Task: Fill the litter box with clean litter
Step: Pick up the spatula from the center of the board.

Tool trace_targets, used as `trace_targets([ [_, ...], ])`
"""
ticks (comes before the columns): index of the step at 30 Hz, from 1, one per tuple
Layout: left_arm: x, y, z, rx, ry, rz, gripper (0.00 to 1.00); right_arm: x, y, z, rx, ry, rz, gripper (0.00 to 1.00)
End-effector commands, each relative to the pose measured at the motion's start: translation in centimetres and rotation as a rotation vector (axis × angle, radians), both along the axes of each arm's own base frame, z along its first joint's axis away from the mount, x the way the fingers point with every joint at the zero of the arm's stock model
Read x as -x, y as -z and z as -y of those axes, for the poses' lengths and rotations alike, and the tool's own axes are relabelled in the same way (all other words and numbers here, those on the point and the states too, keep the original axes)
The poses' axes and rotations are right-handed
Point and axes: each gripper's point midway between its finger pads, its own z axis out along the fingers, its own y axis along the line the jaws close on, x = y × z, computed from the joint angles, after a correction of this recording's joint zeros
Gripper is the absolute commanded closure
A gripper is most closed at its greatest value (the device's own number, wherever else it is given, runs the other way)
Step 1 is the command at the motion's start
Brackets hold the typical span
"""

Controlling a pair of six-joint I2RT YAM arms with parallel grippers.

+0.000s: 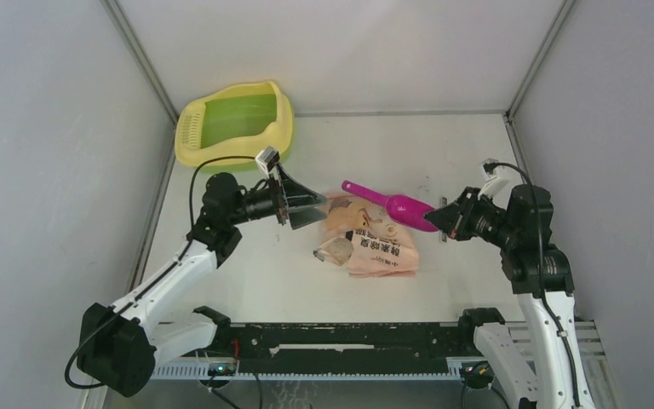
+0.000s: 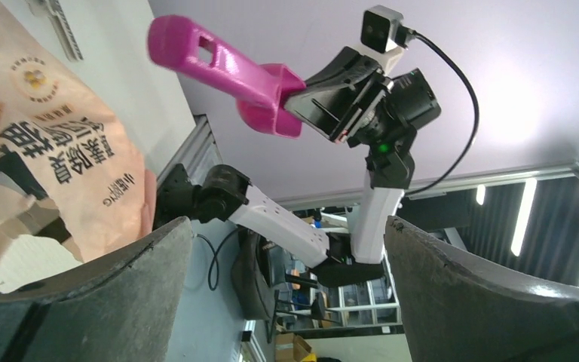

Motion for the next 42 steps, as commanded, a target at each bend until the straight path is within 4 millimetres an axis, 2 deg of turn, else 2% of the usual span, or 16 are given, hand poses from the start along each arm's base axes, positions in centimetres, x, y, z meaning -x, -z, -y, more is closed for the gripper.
trace_targets([
  [1, 2.1, -1.8, -0.6, 0.077, 0.046, 0.035, 0.0, 0.8, -0.4, -0.9, 0.032, -0.08, 0.047, 1.0],
  [6, 2.5, -0.2, -1.3, 0.036, -0.008, 0.048, 0.0, 1.7, -0.7, -2.3, 0.017, -0.155, 0.054, 1.0],
  [10, 2.8, 0.6, -1.2, 0.042, 0.014, 0.005, 0.0, 2.3, -0.9, -3.2, 0.017, -0.201, 0.065, 1.0],
  [14, 2.0, 2.1, -1.8, 0.003, -0.083, 0.001, 0.0, 2.9, -1.1, -4.5, -0.002, -0.261, 0.064, 1.0],
  [24, 1.5, 4.1, -2.1, -0.091, -0.115, -0.026, 0.0, 3.2, -1.4, -6.3, -0.023, -0.318, 0.079, 1.0],
  [29, 1.5, 4.6, -2.2, -0.123, -0.122, -0.047, 0.0, 2.8, -0.8, -7.3, -0.022, -0.336, 0.073, 1.0],
  [35, 1.7, 4.2, -1.9, -0.04, -0.098, -0.066, 0.03, 2.3, -0.4, -8.4, -0.02, -0.346, 0.065, 1.0],
  [42, 1.9, 4.4, -1.5, 0.057, -0.067, -0.119, 0.15, 2.0, -0.4, -9.2, -0.06, -0.358, 0.055, 1.0],
])
